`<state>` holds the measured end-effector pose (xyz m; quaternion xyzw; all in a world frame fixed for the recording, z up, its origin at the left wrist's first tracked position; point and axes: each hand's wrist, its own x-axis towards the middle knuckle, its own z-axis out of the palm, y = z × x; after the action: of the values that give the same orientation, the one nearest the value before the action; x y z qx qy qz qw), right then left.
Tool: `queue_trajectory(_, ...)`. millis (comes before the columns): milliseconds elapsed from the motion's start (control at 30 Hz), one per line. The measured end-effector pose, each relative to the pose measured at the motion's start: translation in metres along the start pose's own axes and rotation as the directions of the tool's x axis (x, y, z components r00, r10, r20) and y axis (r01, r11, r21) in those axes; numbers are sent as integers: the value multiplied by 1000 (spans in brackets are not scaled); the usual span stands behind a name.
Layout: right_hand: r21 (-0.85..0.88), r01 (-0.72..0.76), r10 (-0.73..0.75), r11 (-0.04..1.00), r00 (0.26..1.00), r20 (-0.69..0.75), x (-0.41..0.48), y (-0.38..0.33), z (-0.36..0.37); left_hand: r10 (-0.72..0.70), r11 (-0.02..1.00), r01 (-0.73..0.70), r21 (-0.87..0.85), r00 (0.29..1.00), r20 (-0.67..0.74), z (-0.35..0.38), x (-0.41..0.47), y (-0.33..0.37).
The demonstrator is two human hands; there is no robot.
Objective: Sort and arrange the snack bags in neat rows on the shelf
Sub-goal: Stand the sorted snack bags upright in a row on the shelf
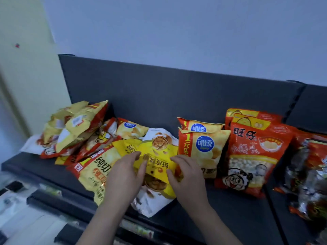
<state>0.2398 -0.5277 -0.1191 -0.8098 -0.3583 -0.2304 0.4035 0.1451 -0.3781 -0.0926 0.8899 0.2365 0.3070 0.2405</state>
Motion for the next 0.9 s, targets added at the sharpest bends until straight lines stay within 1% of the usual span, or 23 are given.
queue_trajectory(67, -8, -15, 16, 1000, 997, 73, 2, -18, 20, -54, 998, 55, 32, 998, -37, -22, 4, -26)
queue_trajectory(133, -32, -30, 35, 999, 987, 159, 3, -35, 39, -87, 992, 90, 87, 995, -39, -41, 8, -53)
queue_trajectory(200, -67, -71, 86, 995, 964, 252, 5, -52, 55, -125, 978, 123, 169, 992, 1, -58, 15, -80)
queue_trajectory(300, -159, -145, 192, 977, 918, 347, 8, -72, 75, -207, 949, 168, 268, 970, 125, -76, 29, -113)
queue_trajectory(367, -197, -181, 242, 963, 905, 350, 8, -80, 85, -238, 945, 175, 276, 947, 214, -83, 36, -128)
queue_trajectory(467, -227, -231, 298, 946, 894, 333, 7, -86, 93, -235, 966, 180, 188, 915, 329, -87, 43, -134)
queue_trajectory(600, -249, -299, 370, 921, 869, 329, 7, -91, 102, -226, 974, 197, 110, 844, 486, -86, 52, -141)
queue_trajectory(667, -238, -328, 394, 914, 856, 334, 5, -92, 106, -218, 975, 209, 75, 836, 504, -85, 55, -144)
queue_trajectory(767, -213, -348, 401, 913, 862, 311, 4, -94, 111, -228, 971, 235, 46, 846, 482, -90, 58, -144)
queue_trajectory(900, -225, -385, 440, 895, 844, 307, 5, -96, 112, -194, 981, 172, 91, 879, 435, -114, 55, -142)
